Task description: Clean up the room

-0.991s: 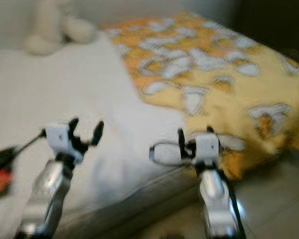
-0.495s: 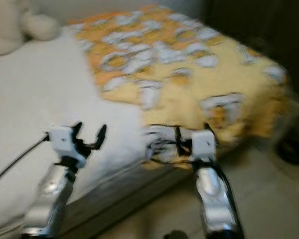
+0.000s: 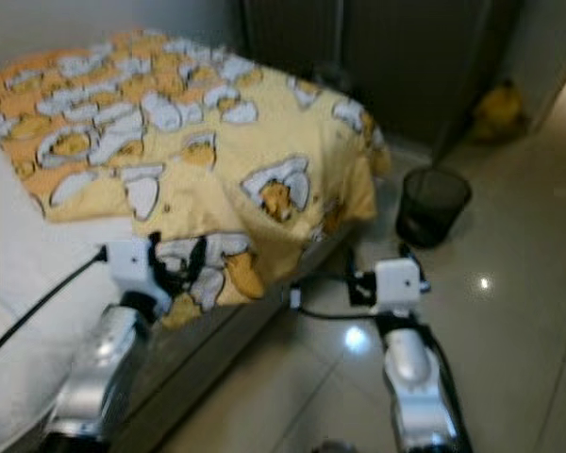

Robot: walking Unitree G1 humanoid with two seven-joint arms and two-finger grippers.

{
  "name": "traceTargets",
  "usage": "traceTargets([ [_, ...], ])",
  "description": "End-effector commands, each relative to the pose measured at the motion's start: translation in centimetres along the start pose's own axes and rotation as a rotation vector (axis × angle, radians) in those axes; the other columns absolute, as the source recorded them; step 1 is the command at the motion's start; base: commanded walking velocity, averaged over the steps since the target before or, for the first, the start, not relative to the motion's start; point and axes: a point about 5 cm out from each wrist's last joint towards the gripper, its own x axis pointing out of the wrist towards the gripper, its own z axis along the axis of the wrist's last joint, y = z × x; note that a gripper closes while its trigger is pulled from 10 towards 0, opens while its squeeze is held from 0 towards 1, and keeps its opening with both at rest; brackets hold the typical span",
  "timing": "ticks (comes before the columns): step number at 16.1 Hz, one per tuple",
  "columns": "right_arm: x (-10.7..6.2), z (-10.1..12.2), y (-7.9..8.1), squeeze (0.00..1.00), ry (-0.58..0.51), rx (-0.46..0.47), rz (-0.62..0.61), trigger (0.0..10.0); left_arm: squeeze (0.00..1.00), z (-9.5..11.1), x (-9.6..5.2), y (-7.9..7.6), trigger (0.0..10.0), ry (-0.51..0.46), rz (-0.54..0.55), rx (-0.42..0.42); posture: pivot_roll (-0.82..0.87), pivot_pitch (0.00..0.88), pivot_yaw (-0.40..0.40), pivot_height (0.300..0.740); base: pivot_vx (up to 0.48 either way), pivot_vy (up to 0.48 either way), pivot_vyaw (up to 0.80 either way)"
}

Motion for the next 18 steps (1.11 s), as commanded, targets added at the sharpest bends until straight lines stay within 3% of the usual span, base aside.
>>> traceTargets([
  [1,0.4,0.6,0.8,0.0,-0.031,0.005,0.024,10.0,0.0,0.2,-0.1,1.1,10.0,-0.009,0.049,0.008,-0.13,0.0,0.088,0.74,0.472,0.0,0.0],
  [10,0.4,0.3,1.0,0.0,-0.02,-0.019,0.063,10.0,0.0,-0.3,-0.1,1.0,10.0,0.019,0.097,0.003,-0.13,0.0,0.076,0.74,0.48,0.0,0.07],
  [15,-0.2,0.0,1.5,0.0,-0.014,-0.018,0.1,10.0,0.0,-1.3,-0.1,0.6,10.0,0.075,0.074,0.055,-0.13,0.0,0.074,0.74,0.384,0.0,0.14],
  [17,-0.4,0.0,1.5,0.0,-0.014,-0.017,0.105,10.0,0.0,-3.1,0.4,1.9,10.0,0.209,0.132,0.18,-0.13,0.0,0.064,0.74,0.0,0.0,0.0],
  [18,-0.7,-0.1,1.5,0.0,-0.005,-0.012,0.11,10.0,0.0,-3.5,1.4,2.4,10.0,0.238,0.15,0.132,-0.13,0.0,0.054,0.74,0.0,0.0,0.0],
])
